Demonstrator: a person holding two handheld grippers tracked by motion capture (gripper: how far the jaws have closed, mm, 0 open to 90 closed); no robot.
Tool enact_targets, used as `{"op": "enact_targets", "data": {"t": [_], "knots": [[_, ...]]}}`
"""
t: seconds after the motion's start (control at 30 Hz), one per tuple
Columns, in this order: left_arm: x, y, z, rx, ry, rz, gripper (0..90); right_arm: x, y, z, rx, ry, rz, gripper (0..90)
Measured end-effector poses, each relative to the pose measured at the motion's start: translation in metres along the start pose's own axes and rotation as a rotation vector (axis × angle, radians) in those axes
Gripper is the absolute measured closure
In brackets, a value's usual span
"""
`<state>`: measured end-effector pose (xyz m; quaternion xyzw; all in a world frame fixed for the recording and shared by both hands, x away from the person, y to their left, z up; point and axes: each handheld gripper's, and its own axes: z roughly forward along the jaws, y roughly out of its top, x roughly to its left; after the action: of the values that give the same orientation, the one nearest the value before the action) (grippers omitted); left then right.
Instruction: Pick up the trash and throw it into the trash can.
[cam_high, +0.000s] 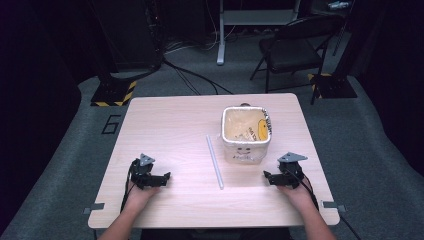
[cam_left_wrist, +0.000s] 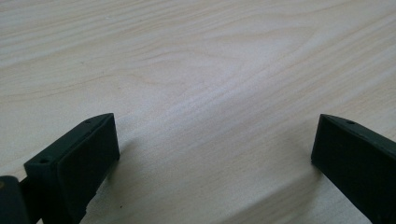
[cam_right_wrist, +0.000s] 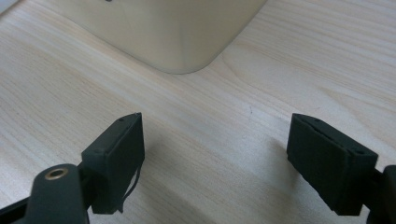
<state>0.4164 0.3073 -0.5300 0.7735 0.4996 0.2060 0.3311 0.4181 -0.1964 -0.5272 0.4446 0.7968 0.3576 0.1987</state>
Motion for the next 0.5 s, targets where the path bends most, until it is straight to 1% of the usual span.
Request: {"op": "enact_targets", "data": {"t": [0.03, 0.07, 0.1, 0.13, 0.2, 0.23, 0.3, 0.33, 0.37, 0.43, 0.47, 0.5], "knots": [[0.0, 0.0, -0.001, -0.008, 0.002, 0.001, 3.7, 0.0, 0.0, 0.0, 0.0, 0.0, 0.0, 18.5], [0.0, 0.0, -0.001, -0.008, 0.002, 0.001, 9.2, 0.0, 0.0, 0.0, 0.0, 0.0, 0.0, 18.6], [-0.001, 0.001, -0.003, -0.009, 0.0, 0.005, 9.2, 0.0, 0.0, 0.0, 0.0, 0.0, 0.0, 18.6], [-0.002, 0.002, -0.003, -0.01, 0.007, -0.002, 17.7, 0.0, 0.0, 0.0, 0.002, 0.001, 0.003, 18.6], [-0.005, 0.004, -0.003, -0.007, 0.006, -0.005, 18.8, 0.0, 0.0, 0.0, 0.003, 0.001, 0.004, 18.5], [-0.006, 0.005, -0.003, -0.003, 0.001, -0.006, 21.6, 0.0, 0.0, 0.0, 0.003, 0.001, 0.004, 18.6], [-0.008, 0.006, -0.003, -0.004, -0.005, -0.002, 23.6, 0.0, 0.0, 0.0, 0.003, 0.001, 0.004, 18.5], [-0.01, 0.007, -0.003, 0.005, -0.01, 0.004, 24.3, 0.0, 0.0, 0.0, 0.003, 0.001, 0.004, 18.6], [-0.013, 0.008, -0.003, 0.01, -0.018, 0.007, 24.3, 0.0, 0.0, 0.0, 0.003, 0.001, 0.004, 18.6], [-0.018, 0.01, -0.003, 0.015, -0.043, 0.008, 28.3, 0.0, 0.0, 0.0, 0.003, 0.001, 0.004, 18.5], [-0.023, 0.013, -0.003, 0.016, -0.063, 0.024, 29.0, 0.0, 0.0, 0.0, 0.003, 0.001, 0.004, 18.5], [-0.025, 0.014, -0.003, 0.015, -0.072, 0.035, 30.0, 0.0, 0.0, 0.0, 0.003, 0.001, 0.004, 18.6]]}}
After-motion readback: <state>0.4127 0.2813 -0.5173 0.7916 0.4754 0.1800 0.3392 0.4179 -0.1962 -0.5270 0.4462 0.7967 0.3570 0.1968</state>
